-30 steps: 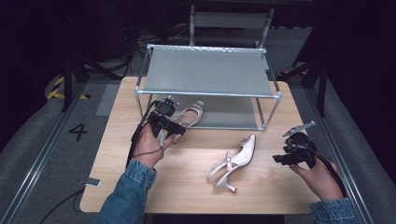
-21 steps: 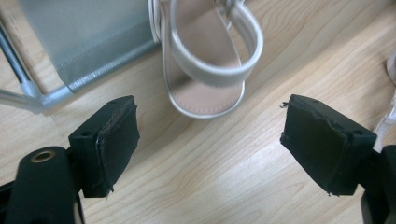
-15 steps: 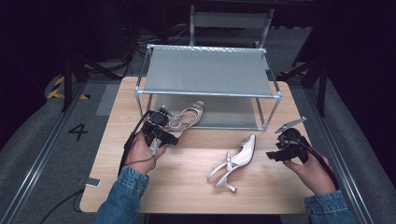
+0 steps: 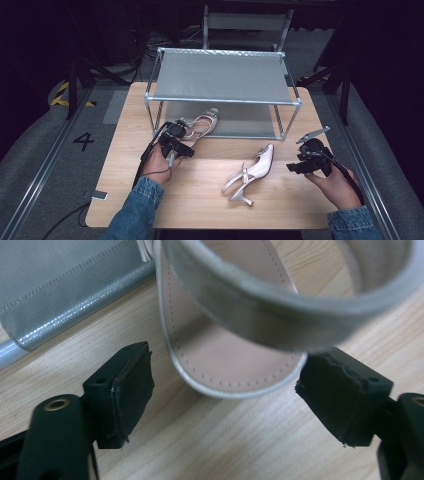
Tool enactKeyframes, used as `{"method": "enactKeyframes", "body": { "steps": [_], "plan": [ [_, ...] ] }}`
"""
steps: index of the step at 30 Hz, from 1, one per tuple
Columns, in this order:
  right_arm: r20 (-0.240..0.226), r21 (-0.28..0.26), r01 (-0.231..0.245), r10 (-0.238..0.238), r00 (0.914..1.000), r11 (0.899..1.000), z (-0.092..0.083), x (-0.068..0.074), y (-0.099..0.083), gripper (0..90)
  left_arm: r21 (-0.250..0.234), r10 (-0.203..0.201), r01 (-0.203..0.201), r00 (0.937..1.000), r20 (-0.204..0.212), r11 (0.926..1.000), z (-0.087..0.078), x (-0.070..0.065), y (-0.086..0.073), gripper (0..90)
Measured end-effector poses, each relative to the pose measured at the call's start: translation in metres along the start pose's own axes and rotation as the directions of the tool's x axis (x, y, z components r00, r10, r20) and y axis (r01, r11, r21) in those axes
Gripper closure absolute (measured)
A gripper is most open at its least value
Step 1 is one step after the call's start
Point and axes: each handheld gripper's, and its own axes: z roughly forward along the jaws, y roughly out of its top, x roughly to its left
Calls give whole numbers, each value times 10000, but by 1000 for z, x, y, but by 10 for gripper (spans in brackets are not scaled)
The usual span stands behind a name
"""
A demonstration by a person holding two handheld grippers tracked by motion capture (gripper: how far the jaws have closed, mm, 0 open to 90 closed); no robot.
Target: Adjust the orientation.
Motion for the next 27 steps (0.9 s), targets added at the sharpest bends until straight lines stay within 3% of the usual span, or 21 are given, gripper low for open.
{"method": "enactKeyframes", "body": {
  "steps": [7,11,13,20,21,22,27],
  "plan": [
    [-11,15,4,-4,10000,10000,-1,0,-2,404,-140,275,-277,9995,-136,9995,14,3,-1,347],
    [15,10,-41,41,10000,10000,-1,0,-4,404,-172,129,-133,9997,-204,9998,19,4,-3,441],
    [7,14,-73,73,10000,10000,-2,-1,-5,404,-348,75,-75,10000,14,9994,18,3,-3,526],
    [5,25,-35,35,10000,10000,-1,0,-5,404,-606,151,-153,9999,-40,9980,20,0,-4,614],
    [12,33,-39,39,10000,10000,-1,0,-5,404,-601,302,-303,9995,-27,9977,19,1,-5,641],
    [4,39,-37,37,10000,10000,-1,0,-5,404,-677,131,-125,9999,71,9976,20,1,-5,721],
    [-14,46,-37,37,10000,10000,0,0,-5,404,-857,201,-198,9998,28,9961,17,-2,-5,741]
  ]
}}
